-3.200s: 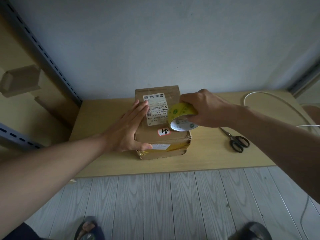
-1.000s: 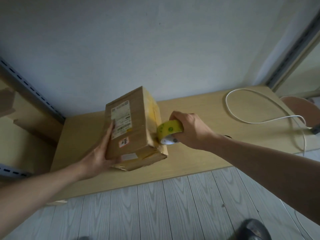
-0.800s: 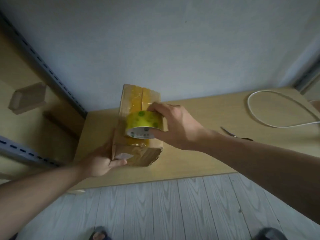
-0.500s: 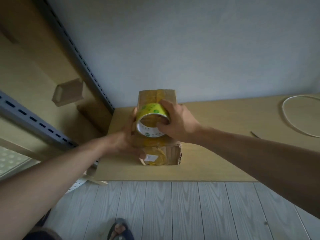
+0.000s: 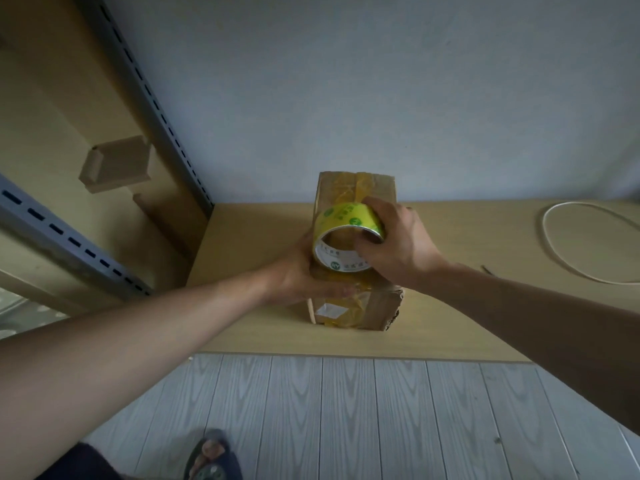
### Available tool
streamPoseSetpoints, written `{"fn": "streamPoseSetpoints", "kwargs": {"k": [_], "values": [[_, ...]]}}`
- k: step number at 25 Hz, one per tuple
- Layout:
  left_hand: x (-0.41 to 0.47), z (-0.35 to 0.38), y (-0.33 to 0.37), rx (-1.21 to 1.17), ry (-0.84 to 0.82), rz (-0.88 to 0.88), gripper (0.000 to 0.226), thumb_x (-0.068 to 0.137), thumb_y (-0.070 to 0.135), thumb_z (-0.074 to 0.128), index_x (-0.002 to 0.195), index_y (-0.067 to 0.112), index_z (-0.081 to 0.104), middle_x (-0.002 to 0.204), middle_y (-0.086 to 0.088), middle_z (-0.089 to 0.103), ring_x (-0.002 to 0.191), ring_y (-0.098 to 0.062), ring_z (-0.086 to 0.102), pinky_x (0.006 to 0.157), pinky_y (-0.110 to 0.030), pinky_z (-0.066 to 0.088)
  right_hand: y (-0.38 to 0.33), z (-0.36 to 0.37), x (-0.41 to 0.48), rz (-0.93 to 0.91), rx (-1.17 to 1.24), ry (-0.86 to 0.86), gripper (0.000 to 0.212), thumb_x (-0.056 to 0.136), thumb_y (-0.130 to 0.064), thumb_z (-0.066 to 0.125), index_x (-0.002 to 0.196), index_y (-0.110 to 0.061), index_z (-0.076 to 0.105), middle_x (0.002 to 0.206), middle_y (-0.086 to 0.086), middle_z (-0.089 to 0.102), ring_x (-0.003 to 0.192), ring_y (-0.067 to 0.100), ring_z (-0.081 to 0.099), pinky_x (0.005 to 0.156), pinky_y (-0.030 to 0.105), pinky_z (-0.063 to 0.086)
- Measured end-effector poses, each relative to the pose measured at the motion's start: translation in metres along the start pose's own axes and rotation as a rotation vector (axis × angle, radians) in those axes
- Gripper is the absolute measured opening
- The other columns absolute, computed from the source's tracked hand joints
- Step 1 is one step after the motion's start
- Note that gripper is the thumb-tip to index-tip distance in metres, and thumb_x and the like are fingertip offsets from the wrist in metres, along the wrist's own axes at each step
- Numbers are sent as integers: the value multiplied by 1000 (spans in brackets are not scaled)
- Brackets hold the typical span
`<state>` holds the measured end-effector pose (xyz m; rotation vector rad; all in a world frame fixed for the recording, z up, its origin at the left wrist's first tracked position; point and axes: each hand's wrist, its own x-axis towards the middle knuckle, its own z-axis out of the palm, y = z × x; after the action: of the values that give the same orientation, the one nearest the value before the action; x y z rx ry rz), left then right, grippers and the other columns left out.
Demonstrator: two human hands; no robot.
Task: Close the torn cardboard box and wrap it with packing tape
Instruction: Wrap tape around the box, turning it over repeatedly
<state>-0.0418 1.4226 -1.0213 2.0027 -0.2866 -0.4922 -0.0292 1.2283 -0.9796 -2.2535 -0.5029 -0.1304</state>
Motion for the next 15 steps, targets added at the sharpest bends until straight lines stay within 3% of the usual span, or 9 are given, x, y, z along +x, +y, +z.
{"fn": "streamPoseSetpoints", "kwargs": {"k": [4,7,9,11,13,15], "values": [[10,11,-5,91,28,43,86,60,62,89,134,47,49,141,3,54,124,-10,59,102,-35,54,17,-17,-11,-14,-13,19,15,76,-18,68,82,-27,59,70,-7,62,64,9,60,51,21,44],[7,7,-5,107,11,-13,82,57,72,85,129,58,47,136,9,58,122,-10,60,102,-40,54,13,-29,-7,-46,-56,-65,25,77,-19,75,74,-32,54,67,-7,61,61,9,57,52,26,46],[8,5,-4,142,-13,1,94,58,75,83,139,54,41,141,9,54,128,-13,56,106,-44,50,9,-41,-3,-68,-108,-140,25,77,-21,76,76,-33,54,70,-7,62,65,13,60,54,29,49],[7,2,-5,171,-63,23,112,64,74,80,155,49,18,156,10,40,139,-12,45,113,-44,43,8,-56,-2,-112,-184,-166,24,78,-22,75,78,-33,54,71,-10,62,66,11,60,55,29,48],[5,1,-4,164,-107,17,122,67,74,77,157,49,-3,163,15,24,144,-7,36,118,-39,37,11,-73,-4,-118,-233,-192,16,77,-28,73,81,-26,58,72,-12,62,66,8,60,55,27,47],[4,0,-3,160,-113,21,124,68,74,76,156,50,-8,165,16,21,145,-5,35,119,-38,35,15,-86,-9,-121,-279,-208,16,76,-32,71,82,-24,58,70,-13,60,63,5,59,51,19,45]]}}
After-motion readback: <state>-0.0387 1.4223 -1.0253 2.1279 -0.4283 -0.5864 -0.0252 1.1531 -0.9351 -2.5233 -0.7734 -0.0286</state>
